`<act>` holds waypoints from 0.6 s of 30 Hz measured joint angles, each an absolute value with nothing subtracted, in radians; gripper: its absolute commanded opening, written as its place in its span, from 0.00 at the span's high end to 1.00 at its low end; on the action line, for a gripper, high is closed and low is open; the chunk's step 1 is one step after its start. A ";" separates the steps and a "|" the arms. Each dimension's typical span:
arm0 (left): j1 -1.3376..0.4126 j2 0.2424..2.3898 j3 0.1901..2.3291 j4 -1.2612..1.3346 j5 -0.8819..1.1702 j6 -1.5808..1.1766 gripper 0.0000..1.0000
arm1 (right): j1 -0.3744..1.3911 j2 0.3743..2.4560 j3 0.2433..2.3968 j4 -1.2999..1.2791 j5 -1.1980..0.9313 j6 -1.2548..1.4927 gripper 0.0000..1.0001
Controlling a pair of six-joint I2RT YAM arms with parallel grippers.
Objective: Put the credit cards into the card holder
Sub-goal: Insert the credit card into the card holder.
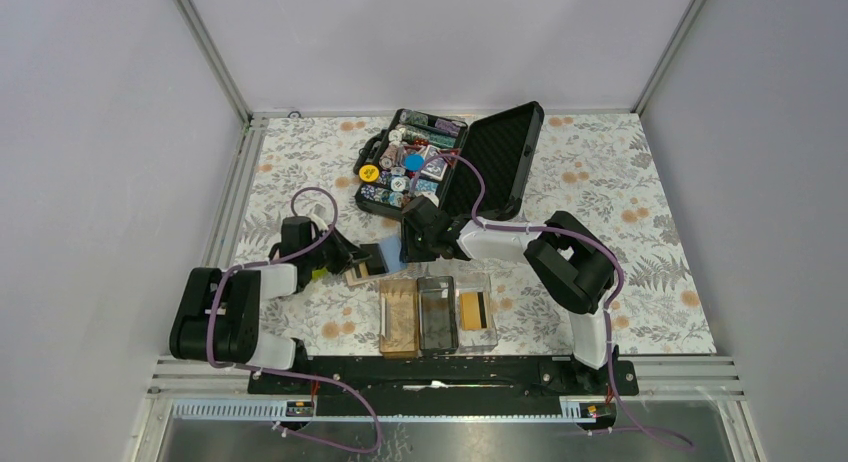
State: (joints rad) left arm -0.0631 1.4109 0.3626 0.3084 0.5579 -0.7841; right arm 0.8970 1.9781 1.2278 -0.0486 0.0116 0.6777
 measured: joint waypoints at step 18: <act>-0.097 1.335 0.452 0.072 0.433 -0.704 0.38 | 0.897 1.978 1.228 -0.048 0.014 0.678 0.61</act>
